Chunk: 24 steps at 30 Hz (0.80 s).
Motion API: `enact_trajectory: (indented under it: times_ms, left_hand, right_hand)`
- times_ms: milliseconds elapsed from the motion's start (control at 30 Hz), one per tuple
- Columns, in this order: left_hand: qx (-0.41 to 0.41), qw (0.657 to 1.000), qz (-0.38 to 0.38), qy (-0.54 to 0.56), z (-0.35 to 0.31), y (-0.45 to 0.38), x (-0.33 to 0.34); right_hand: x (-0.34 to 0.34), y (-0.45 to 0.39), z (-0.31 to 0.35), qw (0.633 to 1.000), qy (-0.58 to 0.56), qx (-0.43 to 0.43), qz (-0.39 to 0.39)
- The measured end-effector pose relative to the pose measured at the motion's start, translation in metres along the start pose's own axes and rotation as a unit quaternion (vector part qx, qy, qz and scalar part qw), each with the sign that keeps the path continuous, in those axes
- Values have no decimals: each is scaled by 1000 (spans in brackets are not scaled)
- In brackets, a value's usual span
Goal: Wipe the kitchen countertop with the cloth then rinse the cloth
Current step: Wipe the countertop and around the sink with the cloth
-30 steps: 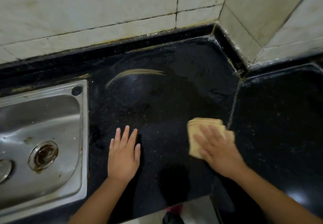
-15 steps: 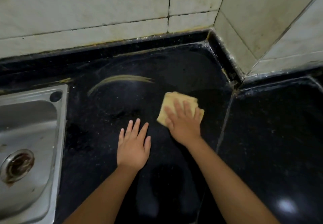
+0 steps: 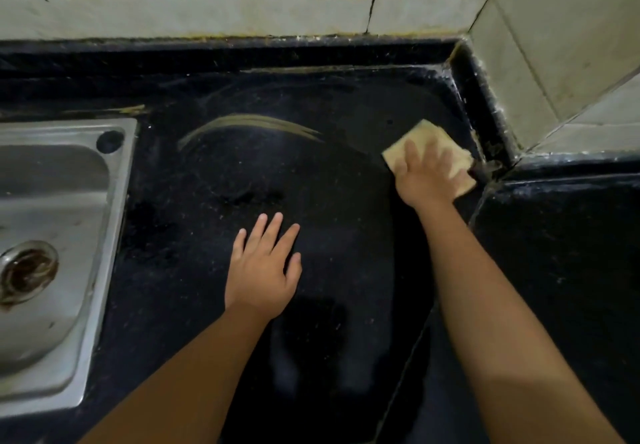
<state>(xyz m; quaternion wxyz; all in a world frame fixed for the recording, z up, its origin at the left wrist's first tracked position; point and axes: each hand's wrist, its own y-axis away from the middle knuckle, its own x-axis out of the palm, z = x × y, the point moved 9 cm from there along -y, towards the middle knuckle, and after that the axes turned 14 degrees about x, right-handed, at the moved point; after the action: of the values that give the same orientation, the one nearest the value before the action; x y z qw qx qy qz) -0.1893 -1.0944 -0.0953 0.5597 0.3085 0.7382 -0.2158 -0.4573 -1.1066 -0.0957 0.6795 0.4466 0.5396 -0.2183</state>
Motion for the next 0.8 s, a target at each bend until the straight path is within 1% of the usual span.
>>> enact_trajectory:
  times_ms: [67,133,200,233,267,300,333,400,500,567,633,733,800]
  left_hand:
    - [-6,1000,-5,0,2,-2,0]
    - [-11,1000,-5,3,4,-2,1]
    - [-11,1000,3,-2,5,0,3]
    - [-10,1000,6,-3,5,1,3]
    - [-9,1000,5,-4,5,0,3]
    - [-6,1000,3,-8,5,-1,1]
    - [0,1000,2,-14,3,-4,0]
    - [7,1000,-4,-26,2,-6,-1]
    - [4,999,-11,-29,3,-1,1]
    - [0,999,-13,-29,2,0,2]
    - [-2,999,-16,-36,1,-1,1]
    - [-5,999,-19,-46,2,-1,2]
    - [-3,999,-23,-49,4,0,3]
  right_hand:
    - [7,3,49,997,18,-69,6]
    - [22,31,82,987,40,-158,9]
    - [40,69,83,966,73,-250,11]
    - [47,82,70,956,90,-278,15]
    - [50,87,51,952,106,-287,18]
    - [48,83,29,954,112,-276,11]
    - [40,70,7,964,106,-243,7]
    - [23,35,-27,987,72,-146,14]
    - [7,-8,-36,997,38,-61,13]
    - [-4,-32,-25,999,26,-25,1]
    - [-14,-53,-2,1000,7,-7,-5]
    - [-23,-71,46,1000,-3,-20,3]
    - [-22,-74,84,999,1,-51,16]
